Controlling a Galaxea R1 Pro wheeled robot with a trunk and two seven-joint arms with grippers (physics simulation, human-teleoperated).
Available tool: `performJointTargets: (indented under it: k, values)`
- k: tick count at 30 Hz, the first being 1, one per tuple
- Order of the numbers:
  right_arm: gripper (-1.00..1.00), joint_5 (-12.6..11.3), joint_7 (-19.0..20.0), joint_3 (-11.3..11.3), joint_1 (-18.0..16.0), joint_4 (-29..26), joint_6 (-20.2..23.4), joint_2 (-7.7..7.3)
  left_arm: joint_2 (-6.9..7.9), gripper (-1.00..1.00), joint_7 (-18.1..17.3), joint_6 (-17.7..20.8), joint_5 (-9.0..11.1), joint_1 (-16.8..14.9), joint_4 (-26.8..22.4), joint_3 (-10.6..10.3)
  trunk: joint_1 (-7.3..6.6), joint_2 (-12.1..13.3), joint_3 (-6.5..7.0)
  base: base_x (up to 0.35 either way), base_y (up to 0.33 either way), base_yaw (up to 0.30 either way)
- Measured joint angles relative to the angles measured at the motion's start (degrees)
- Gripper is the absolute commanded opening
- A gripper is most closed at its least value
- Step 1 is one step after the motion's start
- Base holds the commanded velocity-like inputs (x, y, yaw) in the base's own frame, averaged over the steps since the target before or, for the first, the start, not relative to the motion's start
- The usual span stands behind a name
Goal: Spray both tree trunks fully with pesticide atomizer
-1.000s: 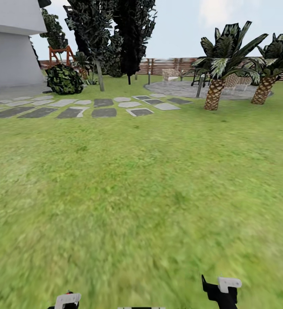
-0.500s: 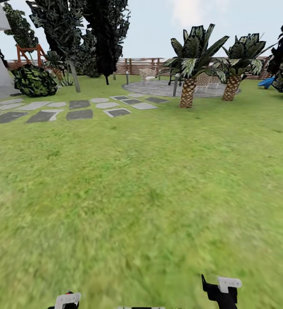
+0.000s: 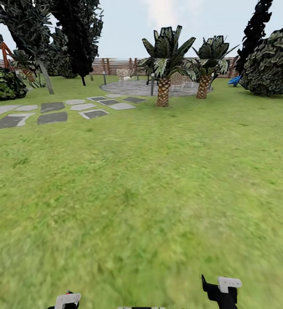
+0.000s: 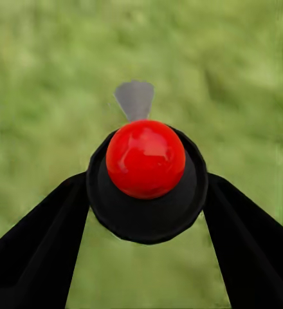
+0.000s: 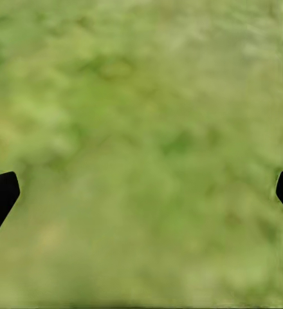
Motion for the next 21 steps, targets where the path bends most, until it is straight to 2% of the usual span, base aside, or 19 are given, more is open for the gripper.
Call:
performJointTargets:
  k: [21]
  values:
    - [1.0, 0.0, -0.01, 0.0, 0.0, 0.0, 0.0, 0.0, -0.01, -1.0, 0.0, 0.0, 0.0, 0.0, 0.0, 0.0, 0.0, 0.0, 0.0, 0.0, -0.27, -0.266]
